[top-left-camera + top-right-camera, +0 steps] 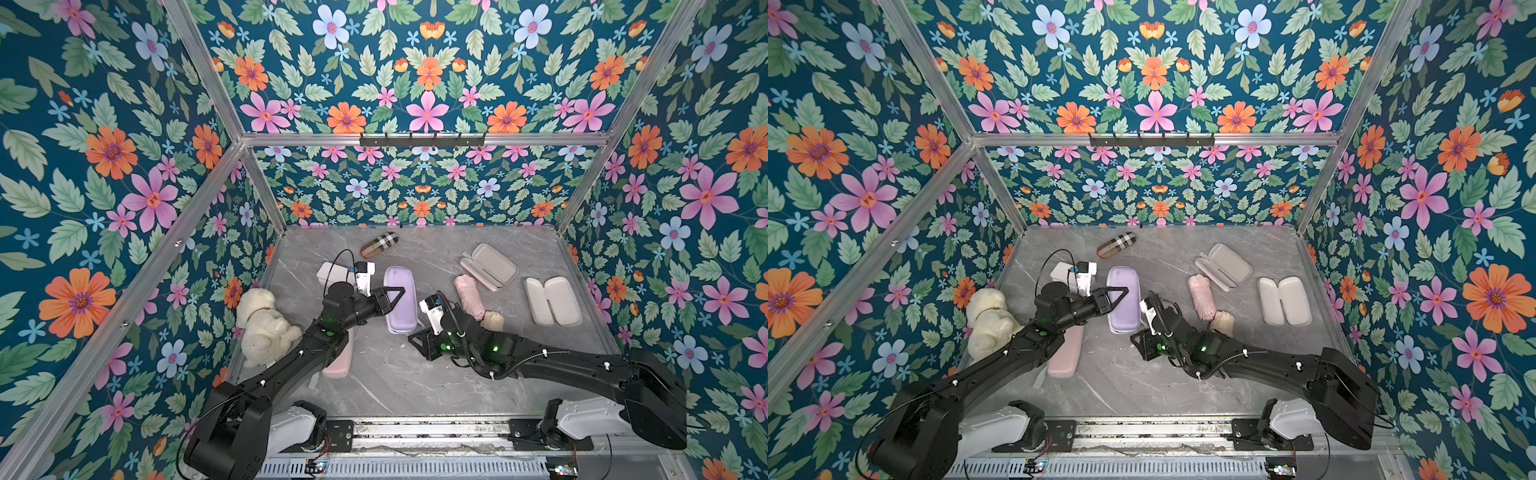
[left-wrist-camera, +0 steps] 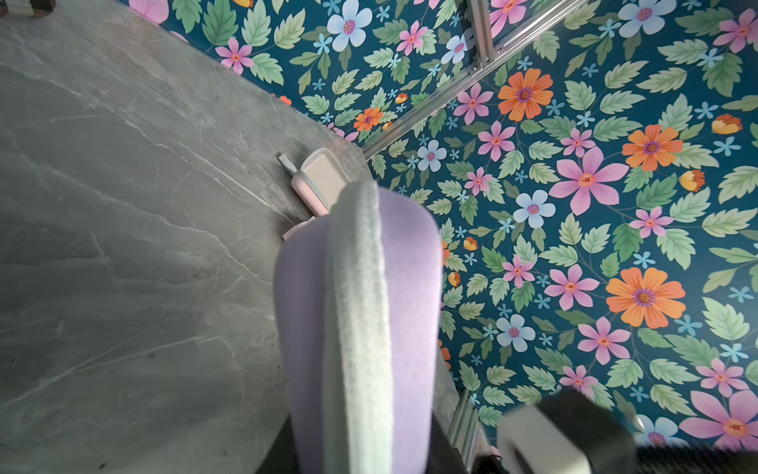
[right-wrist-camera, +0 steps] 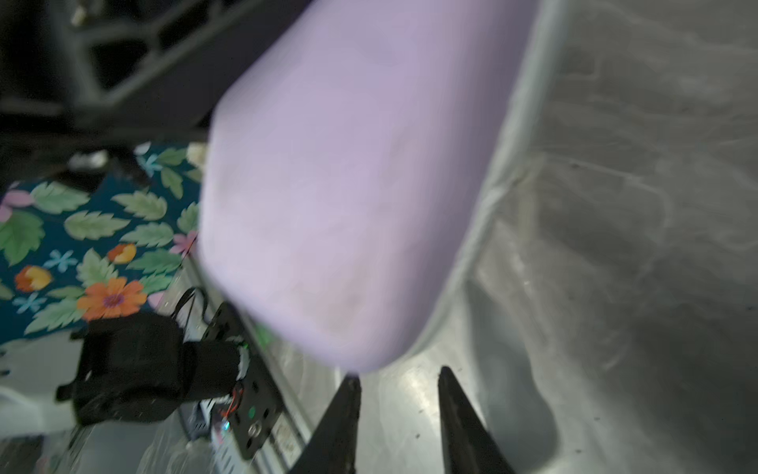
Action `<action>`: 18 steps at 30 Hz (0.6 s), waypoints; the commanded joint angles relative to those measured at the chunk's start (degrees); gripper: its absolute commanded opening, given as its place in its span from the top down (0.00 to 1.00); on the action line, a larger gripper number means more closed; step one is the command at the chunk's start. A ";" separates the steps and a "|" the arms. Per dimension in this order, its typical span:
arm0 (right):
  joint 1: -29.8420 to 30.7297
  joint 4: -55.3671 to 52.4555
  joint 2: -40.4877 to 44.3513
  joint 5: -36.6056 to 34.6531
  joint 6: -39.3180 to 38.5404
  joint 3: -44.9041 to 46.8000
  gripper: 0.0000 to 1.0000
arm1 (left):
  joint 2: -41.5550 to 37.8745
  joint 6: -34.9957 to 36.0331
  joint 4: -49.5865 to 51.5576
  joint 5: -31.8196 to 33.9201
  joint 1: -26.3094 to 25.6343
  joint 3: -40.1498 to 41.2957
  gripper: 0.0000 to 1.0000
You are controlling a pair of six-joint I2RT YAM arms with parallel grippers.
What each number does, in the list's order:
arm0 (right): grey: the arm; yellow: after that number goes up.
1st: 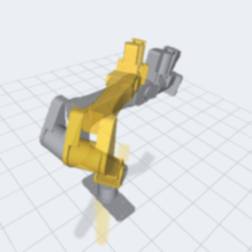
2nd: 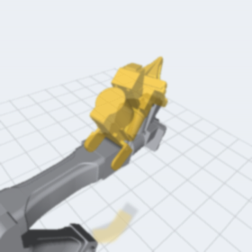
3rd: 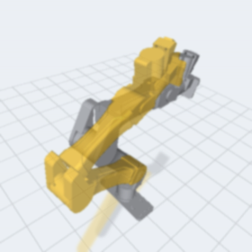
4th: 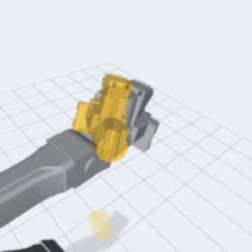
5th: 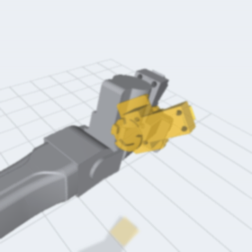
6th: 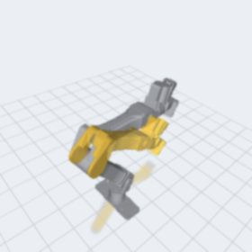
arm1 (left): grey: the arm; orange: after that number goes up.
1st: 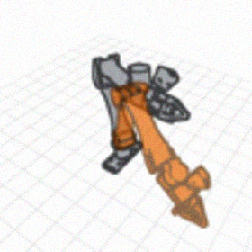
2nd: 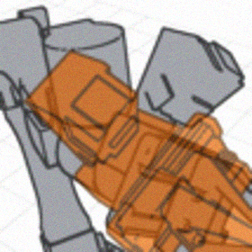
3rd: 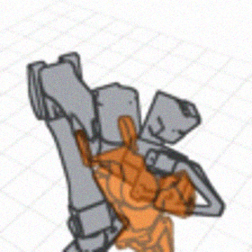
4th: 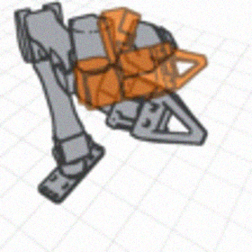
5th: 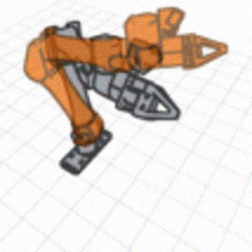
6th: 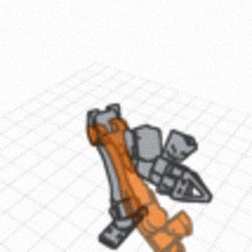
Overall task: Put umbrellas into zippered umbrella sleeves
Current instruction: Zip the zipper on the umbrella sleeve.
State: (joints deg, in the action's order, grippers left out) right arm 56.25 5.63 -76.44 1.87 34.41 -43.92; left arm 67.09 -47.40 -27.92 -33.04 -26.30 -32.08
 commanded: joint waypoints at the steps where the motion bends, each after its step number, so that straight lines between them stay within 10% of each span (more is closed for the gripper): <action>1: -0.99 3.52 3.65 0.78 -8.90 1.29 0.69 | -0.50 4.41 5.36 -3.83 0.81 -1.69 0.76; 6: -0.99 -1.06 9.73 7.80 -24.19 7.07 0.63 | 1.38 8.63 8.85 -11.08 3.97 -3.03 0.77; 18: -0.66 12.63 11.90 -7.89 -38.74 12.50 0.61 | 0.78 8.77 7.53 -19.09 4.31 -3.02 0.80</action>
State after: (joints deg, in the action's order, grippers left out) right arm 54.63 12.14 -62.87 -2.76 0.84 -30.59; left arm 68.12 -38.68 -17.67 -48.93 -22.02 -35.24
